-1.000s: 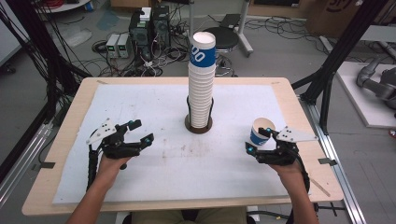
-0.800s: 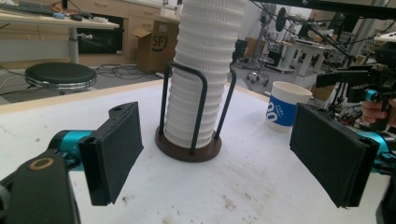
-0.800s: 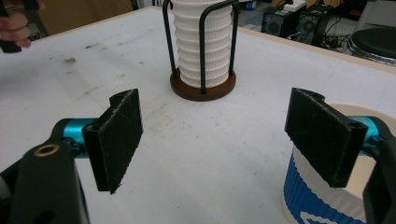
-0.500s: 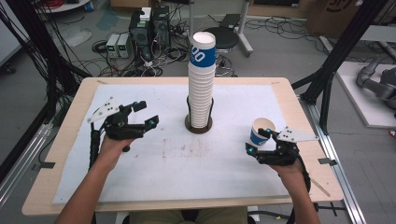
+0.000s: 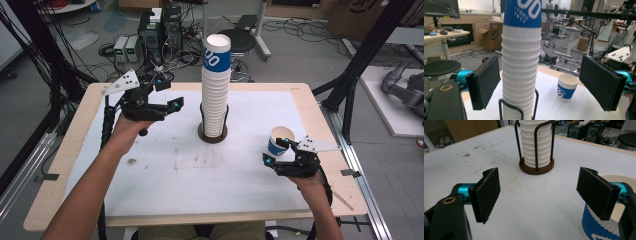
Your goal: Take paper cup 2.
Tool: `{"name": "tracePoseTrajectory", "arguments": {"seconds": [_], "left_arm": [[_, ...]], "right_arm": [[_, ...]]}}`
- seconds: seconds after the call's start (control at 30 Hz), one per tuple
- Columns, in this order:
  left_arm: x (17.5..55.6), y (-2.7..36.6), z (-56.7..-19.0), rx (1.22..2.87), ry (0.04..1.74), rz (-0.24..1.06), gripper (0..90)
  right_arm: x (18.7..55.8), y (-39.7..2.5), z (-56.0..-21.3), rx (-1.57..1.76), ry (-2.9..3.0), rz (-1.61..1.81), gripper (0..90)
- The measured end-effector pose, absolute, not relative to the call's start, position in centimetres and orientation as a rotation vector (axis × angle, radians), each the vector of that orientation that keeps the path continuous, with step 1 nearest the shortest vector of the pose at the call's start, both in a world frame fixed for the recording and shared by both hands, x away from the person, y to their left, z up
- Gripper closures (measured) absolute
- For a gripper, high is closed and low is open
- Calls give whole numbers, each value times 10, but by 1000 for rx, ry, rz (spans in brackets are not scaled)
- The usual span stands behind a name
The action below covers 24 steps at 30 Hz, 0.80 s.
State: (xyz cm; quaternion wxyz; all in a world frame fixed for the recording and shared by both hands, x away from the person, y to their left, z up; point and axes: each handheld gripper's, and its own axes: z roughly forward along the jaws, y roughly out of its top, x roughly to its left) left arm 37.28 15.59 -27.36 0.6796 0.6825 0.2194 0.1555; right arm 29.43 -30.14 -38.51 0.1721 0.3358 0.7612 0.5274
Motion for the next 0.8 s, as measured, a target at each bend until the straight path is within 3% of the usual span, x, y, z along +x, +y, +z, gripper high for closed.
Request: {"name": "tracePoseTrajectory", "arguments": {"seconds": [0.8], "left_arm": [[425,106,-216,1577,486,348,168]], "right_arm": [[295,-299,-386,955,2175,1509,196]]}}
